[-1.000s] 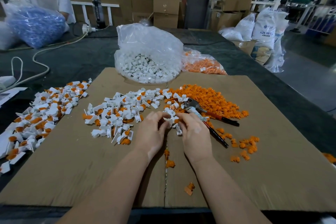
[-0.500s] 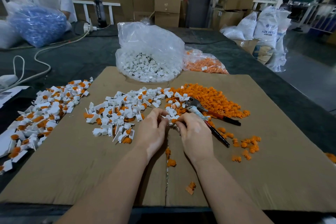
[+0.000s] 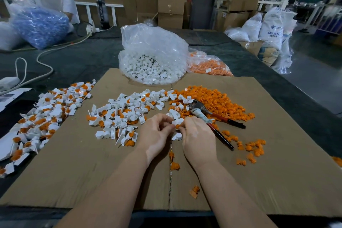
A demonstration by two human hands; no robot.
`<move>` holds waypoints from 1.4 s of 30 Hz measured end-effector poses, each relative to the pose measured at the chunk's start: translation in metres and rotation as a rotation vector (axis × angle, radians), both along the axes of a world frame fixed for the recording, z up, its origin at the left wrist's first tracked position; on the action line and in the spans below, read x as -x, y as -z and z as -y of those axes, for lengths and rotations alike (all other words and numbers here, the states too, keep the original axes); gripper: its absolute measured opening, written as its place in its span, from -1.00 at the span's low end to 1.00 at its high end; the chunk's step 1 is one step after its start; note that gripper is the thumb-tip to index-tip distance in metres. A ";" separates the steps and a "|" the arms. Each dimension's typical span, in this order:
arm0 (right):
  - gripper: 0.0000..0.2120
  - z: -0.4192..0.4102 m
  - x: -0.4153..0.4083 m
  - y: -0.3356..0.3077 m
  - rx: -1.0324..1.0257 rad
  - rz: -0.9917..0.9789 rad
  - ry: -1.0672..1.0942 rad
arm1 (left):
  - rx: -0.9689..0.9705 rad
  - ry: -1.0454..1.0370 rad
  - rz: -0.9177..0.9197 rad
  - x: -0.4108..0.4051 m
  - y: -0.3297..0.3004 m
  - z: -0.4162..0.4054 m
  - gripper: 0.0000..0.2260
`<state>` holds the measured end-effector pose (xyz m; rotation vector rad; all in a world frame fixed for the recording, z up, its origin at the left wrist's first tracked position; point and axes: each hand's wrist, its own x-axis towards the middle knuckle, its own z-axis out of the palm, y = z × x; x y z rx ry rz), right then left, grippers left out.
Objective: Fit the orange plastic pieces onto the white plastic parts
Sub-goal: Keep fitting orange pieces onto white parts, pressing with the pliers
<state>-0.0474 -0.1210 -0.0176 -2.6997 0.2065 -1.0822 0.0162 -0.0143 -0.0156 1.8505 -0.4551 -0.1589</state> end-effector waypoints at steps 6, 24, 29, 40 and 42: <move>-0.75 0.000 0.000 0.001 0.010 -0.010 -0.011 | -0.010 0.017 0.013 -0.001 0.001 -0.002 -0.83; -0.91 0.002 -0.002 0.001 -0.193 -0.038 -0.041 | 0.086 0.027 -0.052 -0.002 0.001 -0.002 -0.89; -0.86 0.000 -0.001 0.001 -0.181 -0.046 -0.012 | 0.064 0.041 -0.021 0.000 0.001 -0.002 -0.91; -0.85 0.005 -0.003 0.005 -0.258 -0.137 -0.031 | 0.068 0.044 -0.025 -0.002 0.002 -0.001 -0.88; -0.86 0.005 -0.003 0.005 -0.241 -0.143 -0.027 | 0.063 0.048 -0.019 -0.001 0.002 -0.001 -0.87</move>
